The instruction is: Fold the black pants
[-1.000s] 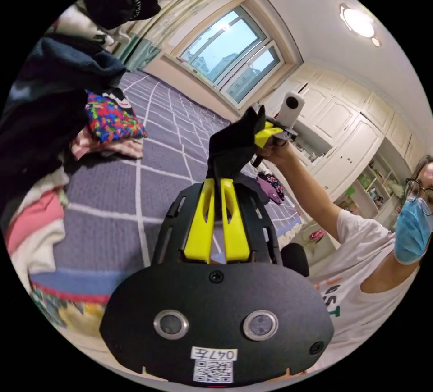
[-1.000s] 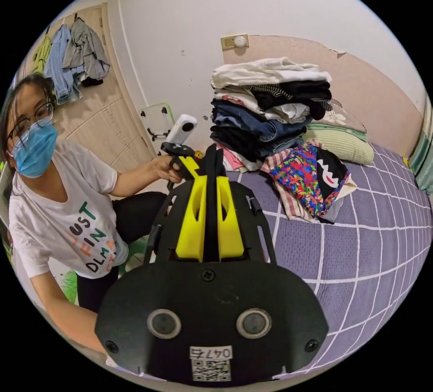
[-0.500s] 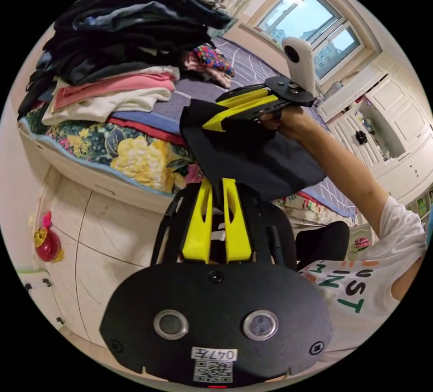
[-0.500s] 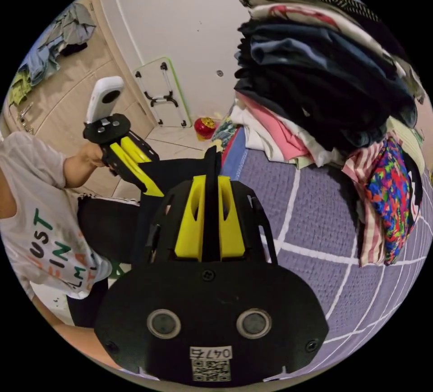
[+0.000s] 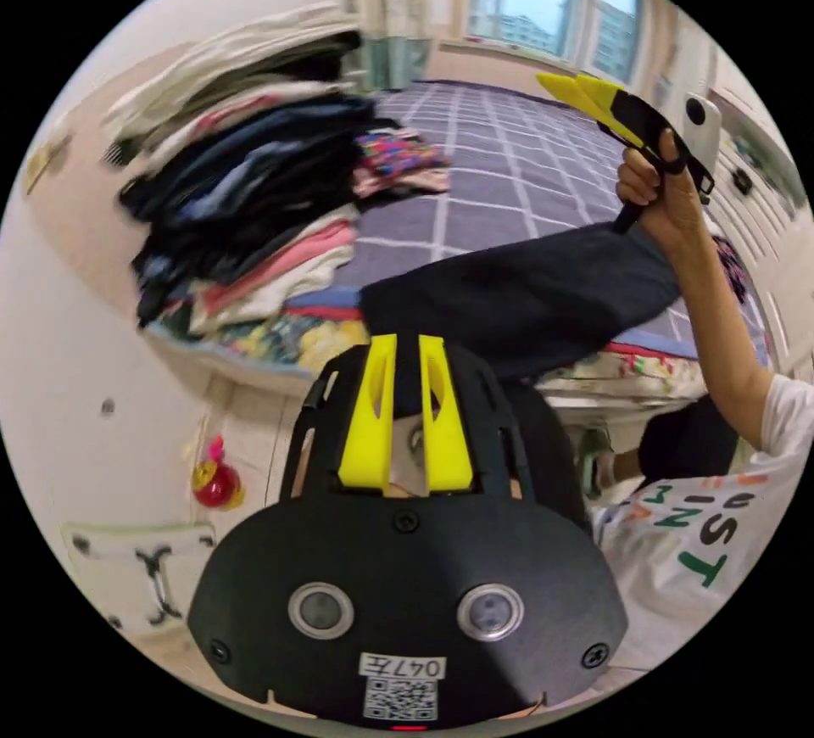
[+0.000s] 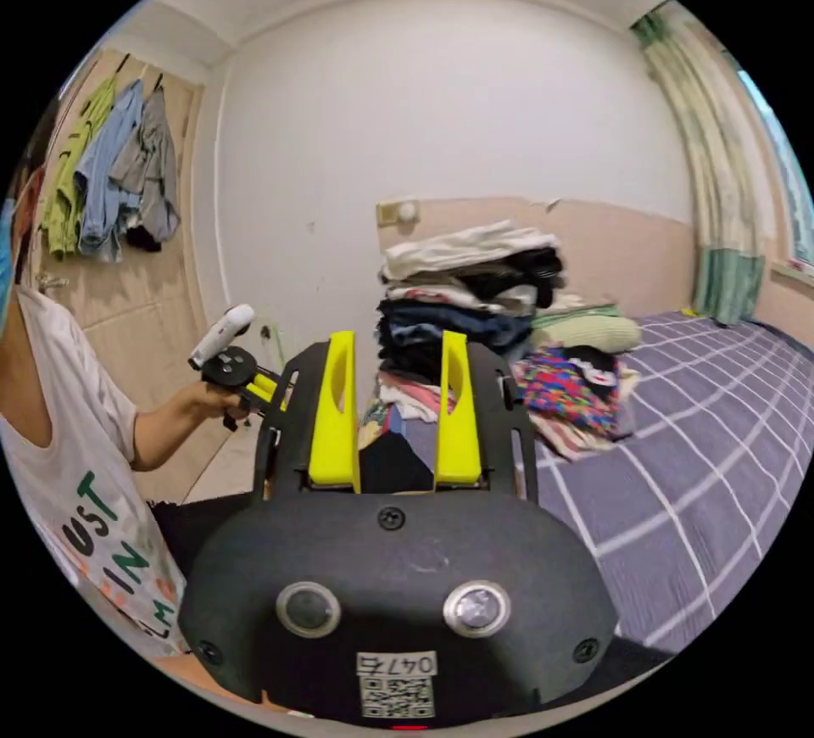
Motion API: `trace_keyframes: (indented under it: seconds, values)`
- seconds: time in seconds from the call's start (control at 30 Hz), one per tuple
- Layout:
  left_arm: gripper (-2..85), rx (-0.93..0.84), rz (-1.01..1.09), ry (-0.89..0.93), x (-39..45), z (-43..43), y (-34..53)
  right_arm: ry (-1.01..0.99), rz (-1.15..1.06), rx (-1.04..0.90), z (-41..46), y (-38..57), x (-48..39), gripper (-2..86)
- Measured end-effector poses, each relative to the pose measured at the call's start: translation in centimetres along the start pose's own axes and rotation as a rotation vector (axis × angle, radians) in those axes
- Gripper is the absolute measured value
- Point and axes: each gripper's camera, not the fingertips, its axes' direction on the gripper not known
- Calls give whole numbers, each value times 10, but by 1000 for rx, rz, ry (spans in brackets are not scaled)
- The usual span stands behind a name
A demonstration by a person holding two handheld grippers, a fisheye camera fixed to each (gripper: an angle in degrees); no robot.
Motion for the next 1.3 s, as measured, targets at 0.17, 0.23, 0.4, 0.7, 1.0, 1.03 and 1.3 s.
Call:
trace_keyframes:
  seconds: [0.17,0.23,0.4,0.7,1.0,1.03,1.3]
  values:
    - [64,66,414,171,158,10,-95,501,114,3,-240,68,-14,53]
    - [68,93,543,211,220,15,-128,738,179,-29,-317,95,-21,31]
    - [92,26,711,417,377,53,-232,1458,358,-375,-448,165,-45,28]
    - [82,-159,786,219,557,130,-338,1339,591,-614,-544,241,-19,74]
    - [-8,-81,807,120,613,122,-379,1215,558,-581,-587,248,-27,28]
    - [-8,-90,805,115,616,124,-381,1161,536,-556,-589,245,-31,23]
    - [-7,-44,718,-6,636,146,-404,775,277,-528,-563,227,-62,10]
